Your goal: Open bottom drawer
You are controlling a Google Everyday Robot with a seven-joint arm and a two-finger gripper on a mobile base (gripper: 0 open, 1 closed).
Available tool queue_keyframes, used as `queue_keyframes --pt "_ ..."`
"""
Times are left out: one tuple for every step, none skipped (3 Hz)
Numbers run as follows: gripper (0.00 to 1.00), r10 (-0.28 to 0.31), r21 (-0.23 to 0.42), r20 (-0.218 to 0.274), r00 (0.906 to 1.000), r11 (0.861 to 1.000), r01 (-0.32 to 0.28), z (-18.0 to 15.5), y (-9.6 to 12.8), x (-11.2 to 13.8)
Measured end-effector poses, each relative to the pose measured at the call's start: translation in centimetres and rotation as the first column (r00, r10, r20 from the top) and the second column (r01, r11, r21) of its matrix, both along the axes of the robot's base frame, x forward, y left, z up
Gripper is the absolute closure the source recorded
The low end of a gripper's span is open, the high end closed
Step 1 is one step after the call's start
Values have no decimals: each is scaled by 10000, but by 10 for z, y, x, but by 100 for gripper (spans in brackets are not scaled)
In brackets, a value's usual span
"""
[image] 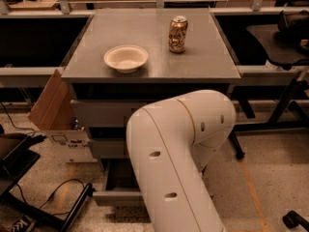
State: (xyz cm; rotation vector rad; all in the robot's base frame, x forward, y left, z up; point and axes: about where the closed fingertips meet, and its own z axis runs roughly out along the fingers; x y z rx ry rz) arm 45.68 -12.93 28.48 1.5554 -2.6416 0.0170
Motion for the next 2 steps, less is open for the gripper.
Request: queue_keyframes --pt "100 22 -695 -541 9985 9976 -59 7 -15 -49" --pt "100 907 -1514 -297 9954 9840 -942 12 -35 -37"
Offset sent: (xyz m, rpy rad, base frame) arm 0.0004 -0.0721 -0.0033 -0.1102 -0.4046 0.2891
